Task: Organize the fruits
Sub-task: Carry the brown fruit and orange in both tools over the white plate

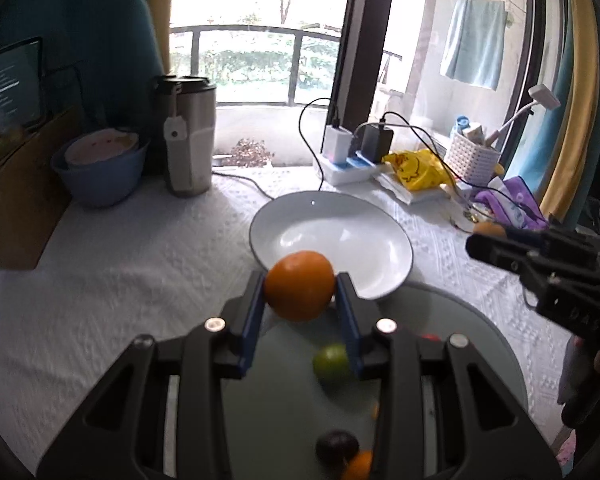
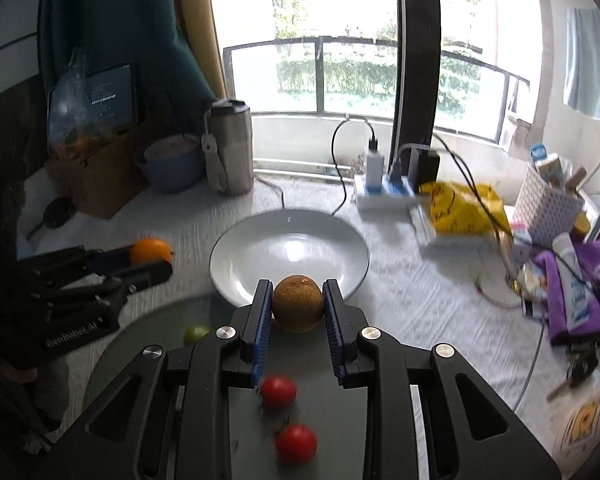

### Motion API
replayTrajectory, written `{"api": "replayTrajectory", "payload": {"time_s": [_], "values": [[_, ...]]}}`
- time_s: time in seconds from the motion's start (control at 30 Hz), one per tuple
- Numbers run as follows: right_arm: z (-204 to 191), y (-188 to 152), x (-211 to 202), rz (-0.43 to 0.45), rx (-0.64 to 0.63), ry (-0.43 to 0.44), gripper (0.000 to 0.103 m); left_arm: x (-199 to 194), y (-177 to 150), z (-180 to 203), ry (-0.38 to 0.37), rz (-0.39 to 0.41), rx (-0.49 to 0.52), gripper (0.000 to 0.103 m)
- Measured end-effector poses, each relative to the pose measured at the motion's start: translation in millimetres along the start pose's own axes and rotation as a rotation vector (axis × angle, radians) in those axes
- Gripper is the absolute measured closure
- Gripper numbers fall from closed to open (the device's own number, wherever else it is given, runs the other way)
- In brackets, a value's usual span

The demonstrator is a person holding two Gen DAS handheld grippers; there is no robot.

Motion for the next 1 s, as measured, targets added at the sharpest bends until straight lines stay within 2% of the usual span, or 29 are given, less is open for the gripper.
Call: {"api": "replayTrajectory", "payload": {"time_s": [0.3, 0.57, 0.77, 1.0], "values": [[18, 34, 35, 0.01, 0.028, 0.028, 0.076, 35, 31, 5, -0.018, 0.012, 0.08, 0.067], [20, 47, 87, -0.061, 0.056, 0.099, 0.076, 87, 39, -6, -0.037, -0.081, 0.05, 0.067], [23, 44, 135, -0.161, 0.098, 0.125, 0.076, 126, 45, -13, -0.036, -0.153, 0.048, 0.067], [25, 43, 171, -0.229, 0.12, 0.14, 0.076, 148, 42, -21, -0.052, -0.209, 0.033, 0.067]]}}
Point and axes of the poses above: each gripper's, at about its wrist camera, not at the fingertips, and x roughly the way its jaws point, z to its right, y to its top, the point moved 5 cm from there along x, roughly the way its jaws point, and after that the axes turned 2 degrees about -x, right-handed, at the moved point
